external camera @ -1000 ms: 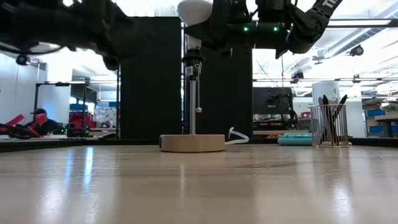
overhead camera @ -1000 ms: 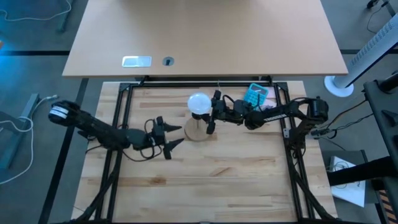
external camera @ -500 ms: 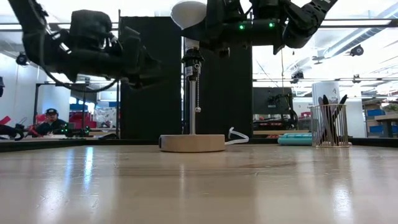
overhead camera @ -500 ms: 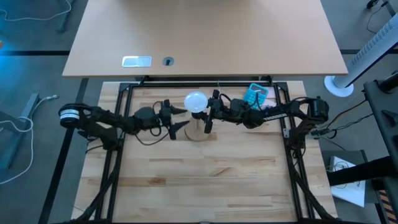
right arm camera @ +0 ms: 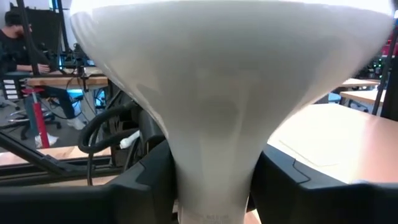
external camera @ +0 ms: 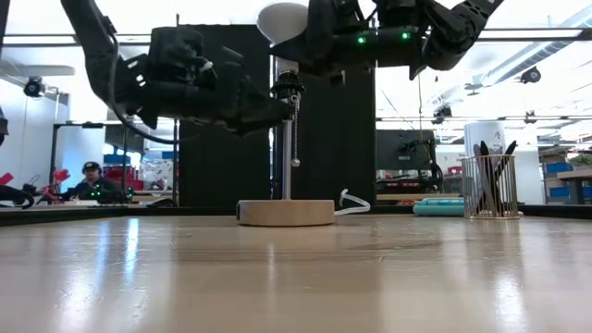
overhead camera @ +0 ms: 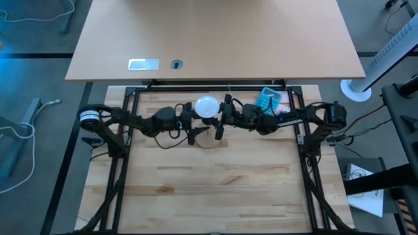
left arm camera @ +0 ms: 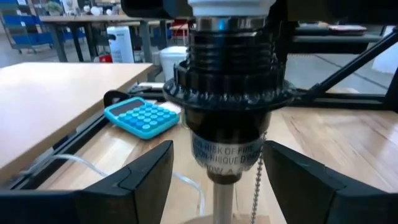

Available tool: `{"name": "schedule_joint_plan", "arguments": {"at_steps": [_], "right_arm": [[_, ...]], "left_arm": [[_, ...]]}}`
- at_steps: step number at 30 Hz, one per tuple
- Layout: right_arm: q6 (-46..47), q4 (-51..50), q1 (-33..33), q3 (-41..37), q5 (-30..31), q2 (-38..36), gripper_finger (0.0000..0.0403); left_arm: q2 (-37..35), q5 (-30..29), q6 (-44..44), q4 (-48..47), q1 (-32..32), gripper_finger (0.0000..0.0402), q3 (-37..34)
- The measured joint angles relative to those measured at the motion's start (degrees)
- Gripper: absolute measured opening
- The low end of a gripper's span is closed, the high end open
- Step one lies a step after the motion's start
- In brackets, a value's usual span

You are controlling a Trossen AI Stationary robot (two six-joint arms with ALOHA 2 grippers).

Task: Screw lightbulb
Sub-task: Insert the light bulb into the table lamp

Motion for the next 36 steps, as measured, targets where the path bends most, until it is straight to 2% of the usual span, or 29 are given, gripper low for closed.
{"name": "schedule_joint_plan", "arguments": {"at_steps": [6, 13, 23, 28, 31, 36], "right_arm": [[-0.8, -0.5, 0.0, -0.7, 0.0, -1.1, 0.0159], [0.3, -1.0, 0.0, -0.7, 0.1, -1.0, 0.0156], [-0.5, -4.6, 0.0, 1.1, 1.1, -1.0, 0.0156], [-2.3, -12.2, -0.1, 4.8, 1.2, -1.0, 0.0159], [-2.5, -12.2, -0.1, 4.7, 1.2, -1.1, 0.0162], [-2.4, -12.4, -0.1, 3.9, 1.2, -1.8, 0.0154]], "left_arm": [[0.8, 0.4, -0.7, 4.1, 0.0, 0.0238, 0.0], [0.7, 0.8, -0.5, 2.3, 0.0, 0.0228, 1.1], [0.1, -0.9, -0.1, 0.1, 0.0, 0.0148, 1.4], [0.1, -1.7, -0.3, -2.0, 0.0, 0.015, 2.5], [0.1, -1.7, -0.4, -2.3, 0.0, 0.016, 2.7], [-0.2, -2.0, -0.7, -2.5, 0.0, 0.0154, 2.8]]}}
